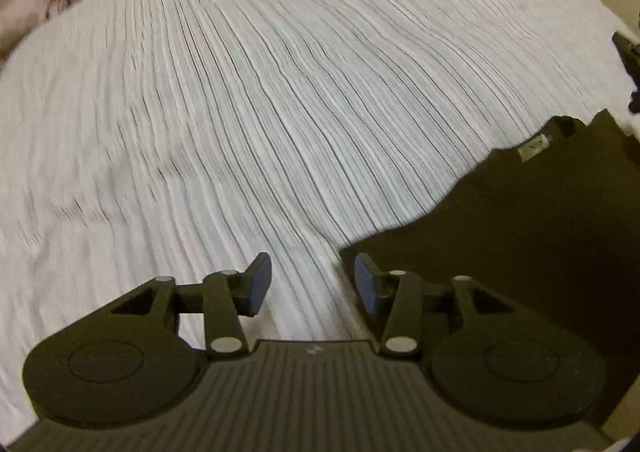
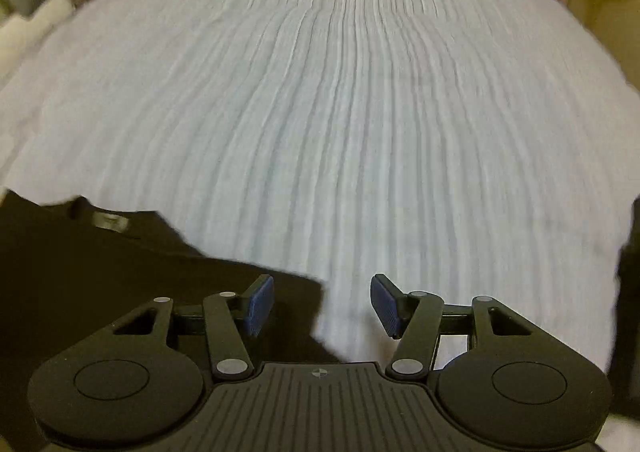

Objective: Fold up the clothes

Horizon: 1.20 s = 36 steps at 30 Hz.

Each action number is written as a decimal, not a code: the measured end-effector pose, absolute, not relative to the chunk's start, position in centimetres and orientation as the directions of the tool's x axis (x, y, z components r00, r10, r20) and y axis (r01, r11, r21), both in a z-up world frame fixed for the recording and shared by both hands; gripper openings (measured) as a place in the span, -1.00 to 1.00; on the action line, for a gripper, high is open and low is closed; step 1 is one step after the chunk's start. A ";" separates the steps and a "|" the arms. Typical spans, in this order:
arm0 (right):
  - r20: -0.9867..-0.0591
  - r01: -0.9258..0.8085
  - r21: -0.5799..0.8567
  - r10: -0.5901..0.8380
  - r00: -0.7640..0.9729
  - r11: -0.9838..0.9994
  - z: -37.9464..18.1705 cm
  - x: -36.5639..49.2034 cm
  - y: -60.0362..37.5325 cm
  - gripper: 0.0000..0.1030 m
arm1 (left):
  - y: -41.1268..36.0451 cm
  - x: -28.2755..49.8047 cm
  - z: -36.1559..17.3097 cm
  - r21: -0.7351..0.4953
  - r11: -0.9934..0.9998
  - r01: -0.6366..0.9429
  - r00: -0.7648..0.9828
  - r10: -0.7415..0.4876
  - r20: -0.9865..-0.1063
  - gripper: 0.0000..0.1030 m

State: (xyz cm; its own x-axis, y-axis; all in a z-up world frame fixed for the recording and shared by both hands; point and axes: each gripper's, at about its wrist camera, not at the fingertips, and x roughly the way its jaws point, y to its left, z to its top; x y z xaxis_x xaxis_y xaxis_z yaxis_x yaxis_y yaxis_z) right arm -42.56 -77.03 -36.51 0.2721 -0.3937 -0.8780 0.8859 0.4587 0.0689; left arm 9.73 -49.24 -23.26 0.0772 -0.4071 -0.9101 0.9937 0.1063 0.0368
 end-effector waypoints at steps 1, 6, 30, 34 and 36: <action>-0.878 0.889 0.089 -0.385 0.283 0.450 -36.8 -42.6 -76.8 0.11 | -49.2 9.6 -23.9 0.017 0.109 0.994 0.060 -0.401 -0.914 -0.17; -0.878 0.897 0.181 -0.346 0.332 0.402 -38.5 -42.7 -76.3 0.11 | -50.5 9.3 -26.8 -0.064 0.113 0.992 -0.016 -0.386 -0.922 -0.13; -0.796 0.923 0.322 -0.467 0.385 0.211 -34.5 -47.7 -77.4 -1.00 | -49.9 7.6 -22.2 -0.054 0.096 0.994 0.001 -0.503 -0.864 -0.92; -0.785 0.934 0.301 -0.505 0.358 0.194 -34.4 -48.6 -77.5 -1.00 | -51.1 8.0 -24.8 -0.055 0.109 0.993 0.003 -0.471 -0.882 -0.91; -0.795 0.935 0.278 -0.494 0.352 0.220 -35.7 -48.0 -78.0 -1.00 | -51.8 7.9 -26.6 -0.034 0.111 0.993 0.019 -0.446 -0.895 -0.91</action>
State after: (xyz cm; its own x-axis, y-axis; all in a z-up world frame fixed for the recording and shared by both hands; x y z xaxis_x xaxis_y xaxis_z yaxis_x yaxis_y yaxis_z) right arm -47.96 -78.00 -35.71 0.3520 -0.4938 -0.7951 0.9352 0.2195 0.2777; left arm 7.92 -51.79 -26.63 0.0188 -0.4460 -0.8948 0.9933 0.1106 -0.0342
